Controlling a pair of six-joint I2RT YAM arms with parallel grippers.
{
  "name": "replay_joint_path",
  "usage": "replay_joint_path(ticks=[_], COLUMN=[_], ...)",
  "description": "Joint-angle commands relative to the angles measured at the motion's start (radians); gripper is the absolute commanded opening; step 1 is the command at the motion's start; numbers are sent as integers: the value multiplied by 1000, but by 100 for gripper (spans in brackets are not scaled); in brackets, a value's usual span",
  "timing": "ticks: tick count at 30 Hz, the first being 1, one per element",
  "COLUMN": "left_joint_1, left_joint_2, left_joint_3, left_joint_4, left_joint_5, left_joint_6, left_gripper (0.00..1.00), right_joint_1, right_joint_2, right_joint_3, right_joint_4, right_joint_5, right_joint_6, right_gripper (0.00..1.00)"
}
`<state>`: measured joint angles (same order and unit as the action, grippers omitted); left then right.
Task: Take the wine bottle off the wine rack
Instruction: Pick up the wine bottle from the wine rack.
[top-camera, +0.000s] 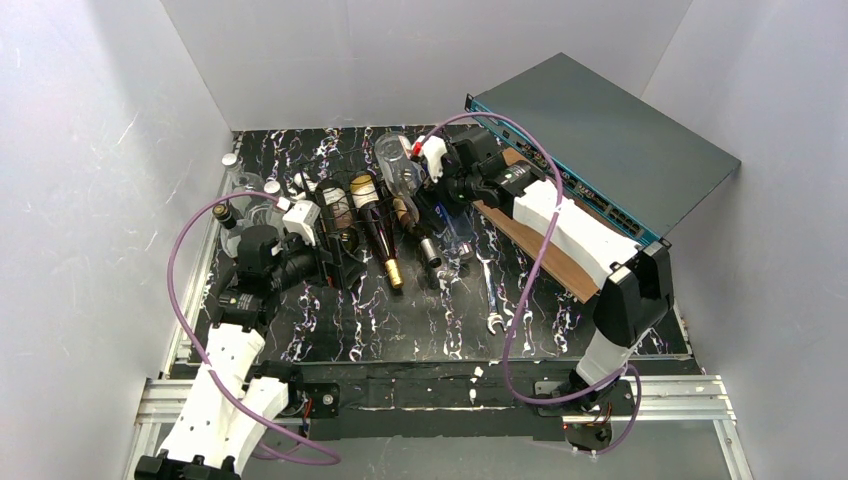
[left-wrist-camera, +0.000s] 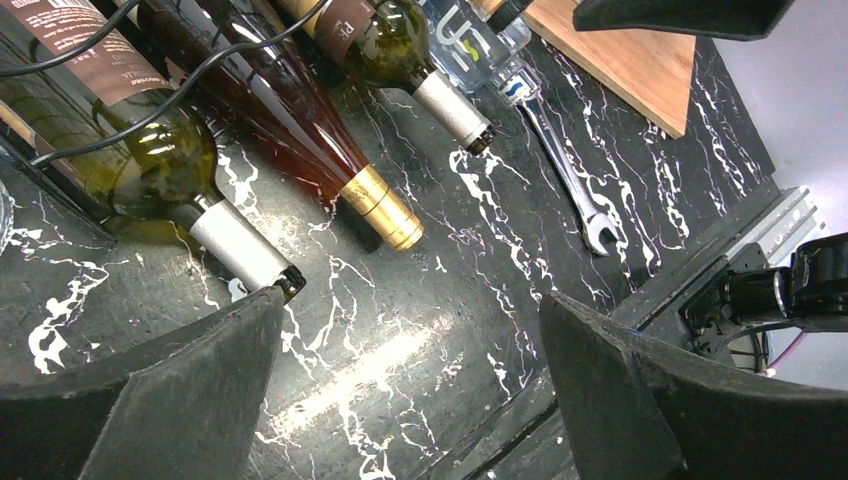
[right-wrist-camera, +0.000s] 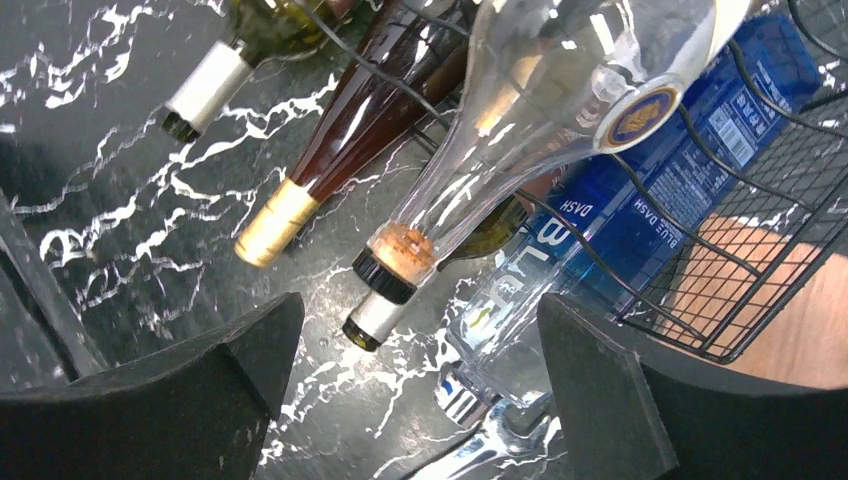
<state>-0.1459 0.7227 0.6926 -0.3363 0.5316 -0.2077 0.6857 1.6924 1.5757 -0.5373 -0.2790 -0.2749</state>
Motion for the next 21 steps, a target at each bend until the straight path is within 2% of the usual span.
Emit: replay_joint_path(ticks=[1, 7, 12, 21], left_joint_1=[-1, -1, -1, -1], left_joint_2=[8, 27, 27, 39], left_joint_3=[-10, -5, -9, -7], left_joint_4=[5, 6, 6, 3], left_joint_5=[-10, 6, -7, -11], left_joint_6=[25, 21, 29, 30], left_gripper=[98, 98, 98, 98], right_joint_1=[21, 42, 58, 90], right_joint_2=[13, 31, 58, 99], right_joint_3=[64, 31, 27, -5], right_joint_4=[100, 188, 229, 299], right_joint_5=[133, 309, 318, 427], right_joint_6=[202, 329, 355, 354], right_gripper=[96, 96, 90, 79])
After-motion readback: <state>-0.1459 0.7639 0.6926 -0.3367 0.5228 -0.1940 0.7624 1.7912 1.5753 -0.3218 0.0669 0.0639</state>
